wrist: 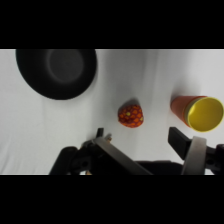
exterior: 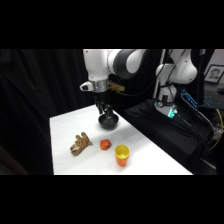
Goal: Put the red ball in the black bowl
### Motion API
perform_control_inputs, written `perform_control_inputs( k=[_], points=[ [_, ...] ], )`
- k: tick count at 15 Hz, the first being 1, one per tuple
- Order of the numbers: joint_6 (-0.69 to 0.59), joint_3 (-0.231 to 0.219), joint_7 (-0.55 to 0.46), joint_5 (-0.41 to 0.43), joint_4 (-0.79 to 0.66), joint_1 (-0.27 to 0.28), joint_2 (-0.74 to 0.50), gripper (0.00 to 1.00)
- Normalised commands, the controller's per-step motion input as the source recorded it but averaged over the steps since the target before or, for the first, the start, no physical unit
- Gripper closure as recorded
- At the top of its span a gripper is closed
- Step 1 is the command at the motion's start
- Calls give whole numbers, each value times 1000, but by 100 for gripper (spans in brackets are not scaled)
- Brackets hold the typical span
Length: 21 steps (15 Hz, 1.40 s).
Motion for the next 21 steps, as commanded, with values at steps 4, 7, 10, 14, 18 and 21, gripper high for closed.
perform_control_inputs(
  k=[4, 7, 10, 14, 18, 21],
  points=[
    [63, 24, 14, 13, 43, -24, 41, 0],
    [165, 28, 4, 42, 93, -29, 108, 0],
    [241, 39, -27, 90, 127, -39, 189, 0],
    [209, 48, 0, 75, 184, -38, 251, 0],
    [155, 72, 1, 100, 208, -39, 256, 0],
    [144, 75, 13, 101, 179, -37, 240, 0]
  ],
)
